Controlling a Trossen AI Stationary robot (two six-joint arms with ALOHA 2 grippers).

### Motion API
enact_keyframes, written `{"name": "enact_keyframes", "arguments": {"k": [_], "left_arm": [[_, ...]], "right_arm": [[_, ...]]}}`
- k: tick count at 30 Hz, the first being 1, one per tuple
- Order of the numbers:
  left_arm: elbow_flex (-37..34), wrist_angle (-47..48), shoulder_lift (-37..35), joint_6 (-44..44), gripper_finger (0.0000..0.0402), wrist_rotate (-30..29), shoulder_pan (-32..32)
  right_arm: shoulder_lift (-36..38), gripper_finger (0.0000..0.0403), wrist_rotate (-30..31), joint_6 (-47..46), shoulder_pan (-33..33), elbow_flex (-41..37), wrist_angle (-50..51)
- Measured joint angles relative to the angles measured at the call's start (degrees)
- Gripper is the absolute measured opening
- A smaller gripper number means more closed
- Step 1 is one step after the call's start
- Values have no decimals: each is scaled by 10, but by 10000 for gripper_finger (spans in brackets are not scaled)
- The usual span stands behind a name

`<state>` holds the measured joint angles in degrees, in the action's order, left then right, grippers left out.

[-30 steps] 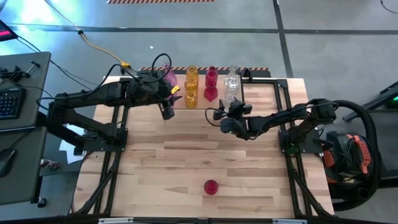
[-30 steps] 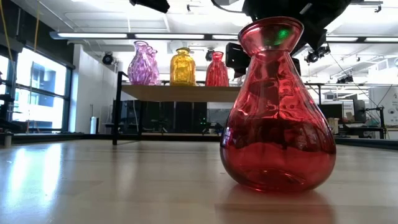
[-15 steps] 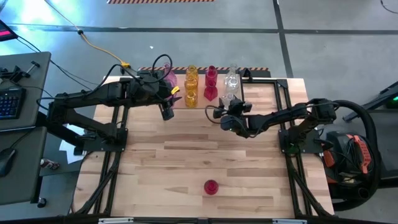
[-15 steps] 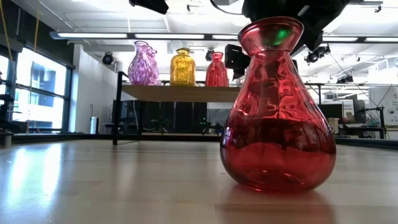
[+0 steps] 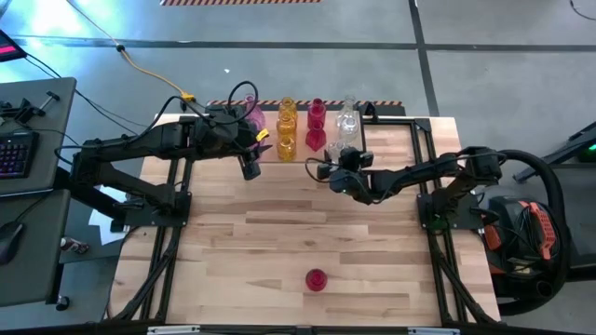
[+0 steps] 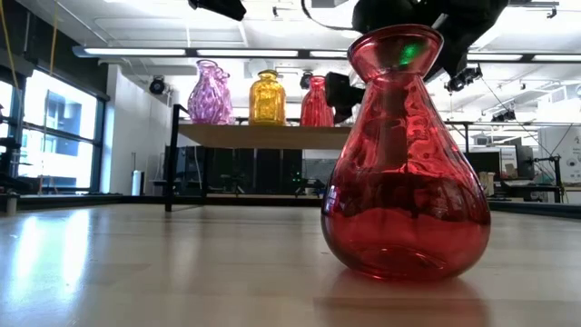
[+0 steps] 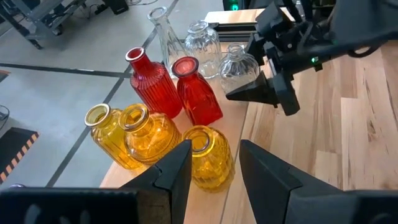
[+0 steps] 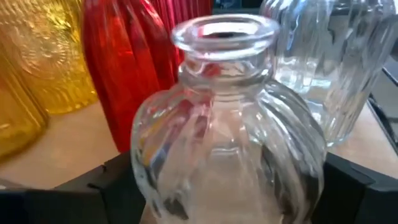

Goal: Sort vases onto shelf
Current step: Put the transparent vase on the shelf and align it with the other transparent vases

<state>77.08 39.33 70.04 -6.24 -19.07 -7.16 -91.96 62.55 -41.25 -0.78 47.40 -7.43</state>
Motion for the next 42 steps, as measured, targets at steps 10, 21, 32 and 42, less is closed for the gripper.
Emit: {"name": "enact_keyframes", "arguments": {"k": [10, 21, 32, 42], "left_arm": [[0, 0, 0, 0, 127, 0, 0], [0, 0, 0, 2, 127, 0, 0], [0, -1, 0, 1, 127, 1, 0], [0, -2, 0, 0, 127, 1, 0]], "right_arm": [[1, 355, 3, 0, 0, 0, -21], [20, 355, -4, 18, 0, 1, -23], [91, 355, -16, 38, 0, 1, 28], [141, 355, -56, 40, 2, 1, 51]]}}
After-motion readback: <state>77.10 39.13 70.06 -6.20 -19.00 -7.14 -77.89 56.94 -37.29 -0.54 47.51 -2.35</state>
